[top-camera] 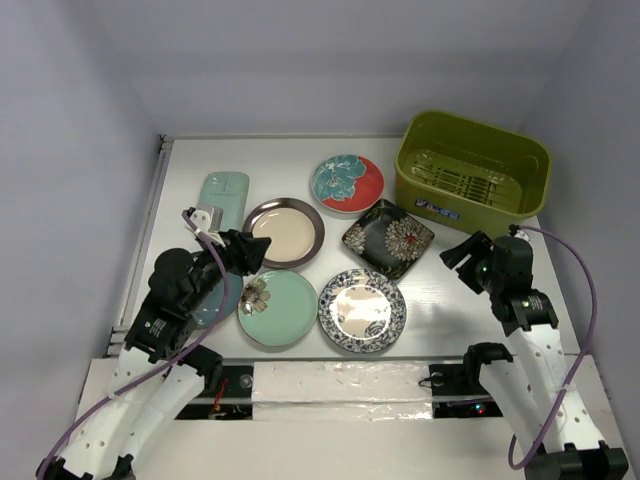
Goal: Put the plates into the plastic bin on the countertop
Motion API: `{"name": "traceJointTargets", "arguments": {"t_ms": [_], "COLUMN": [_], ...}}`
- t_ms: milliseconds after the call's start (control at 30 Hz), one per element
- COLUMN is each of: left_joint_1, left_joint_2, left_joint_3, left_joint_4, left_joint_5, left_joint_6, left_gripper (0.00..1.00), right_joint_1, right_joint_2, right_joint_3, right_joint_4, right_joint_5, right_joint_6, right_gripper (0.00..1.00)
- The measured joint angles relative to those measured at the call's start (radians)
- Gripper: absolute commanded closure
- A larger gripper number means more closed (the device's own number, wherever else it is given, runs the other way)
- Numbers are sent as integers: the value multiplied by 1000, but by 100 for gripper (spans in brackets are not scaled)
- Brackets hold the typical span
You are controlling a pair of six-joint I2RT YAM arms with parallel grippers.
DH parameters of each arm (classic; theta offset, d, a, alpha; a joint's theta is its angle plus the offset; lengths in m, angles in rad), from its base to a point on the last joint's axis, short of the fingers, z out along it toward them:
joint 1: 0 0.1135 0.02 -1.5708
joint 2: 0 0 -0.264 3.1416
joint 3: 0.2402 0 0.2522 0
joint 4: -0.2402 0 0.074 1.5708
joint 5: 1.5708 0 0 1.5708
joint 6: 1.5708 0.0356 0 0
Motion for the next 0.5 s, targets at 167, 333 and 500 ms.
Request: {"name": "traceJointTargets", "arguments": {"t_ms": [167,333,500], "left_joint_1": [0,0,0], "left_joint_2": [3,4,5], "left_joint_3": [1,3,4], "left_joint_4": [0,0,1], "left_joint_5": [0,0,-5], "left_joint_6": [8,11,16], "left_gripper": [54,74,100], "right_joint_1": [0,0,0], "right_joint_2": [38,87,112], "right_joint_3": [-43,-106,-151], "right_joint_4": [72,127,143], "right_joint_5": [-35,-116,-198], "right_joint_6": [34,52,40], "right_gripper": [57,100,76]}}
